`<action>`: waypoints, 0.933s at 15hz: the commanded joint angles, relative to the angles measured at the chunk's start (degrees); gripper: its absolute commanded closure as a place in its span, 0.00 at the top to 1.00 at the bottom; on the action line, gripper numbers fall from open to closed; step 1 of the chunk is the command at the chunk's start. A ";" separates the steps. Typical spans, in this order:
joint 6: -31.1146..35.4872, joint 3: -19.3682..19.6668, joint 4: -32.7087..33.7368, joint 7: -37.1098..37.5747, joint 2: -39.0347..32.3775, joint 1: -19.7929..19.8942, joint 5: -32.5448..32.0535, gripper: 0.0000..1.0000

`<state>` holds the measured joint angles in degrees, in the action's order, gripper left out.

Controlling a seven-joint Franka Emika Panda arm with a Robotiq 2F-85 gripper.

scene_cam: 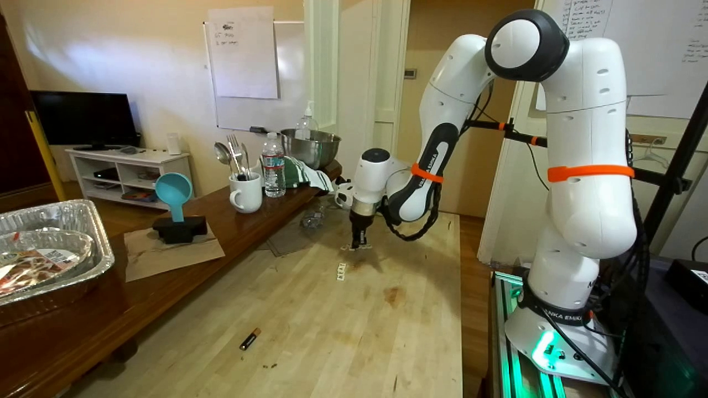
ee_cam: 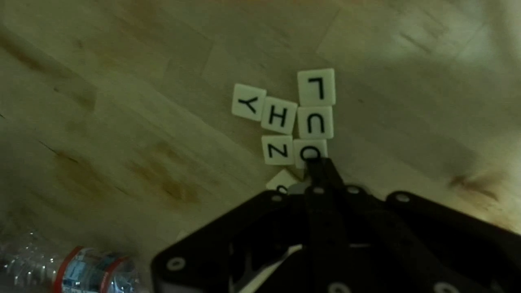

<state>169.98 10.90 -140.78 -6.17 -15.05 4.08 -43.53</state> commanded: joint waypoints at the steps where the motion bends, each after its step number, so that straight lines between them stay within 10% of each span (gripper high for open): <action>1: 1.10 -1.12 -0.68 -0.27 0.15 0.90 2.19 0.00; 10: 0.79 -6.81 -5.43 -1.44 7.55 0.81 8.56 0.00; 14: 0.57 -10.58 -6.45 -1.09 8.87 0.41 15.03 0.40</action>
<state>169.99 2.86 -144.89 -6.35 -8.18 4.30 -33.49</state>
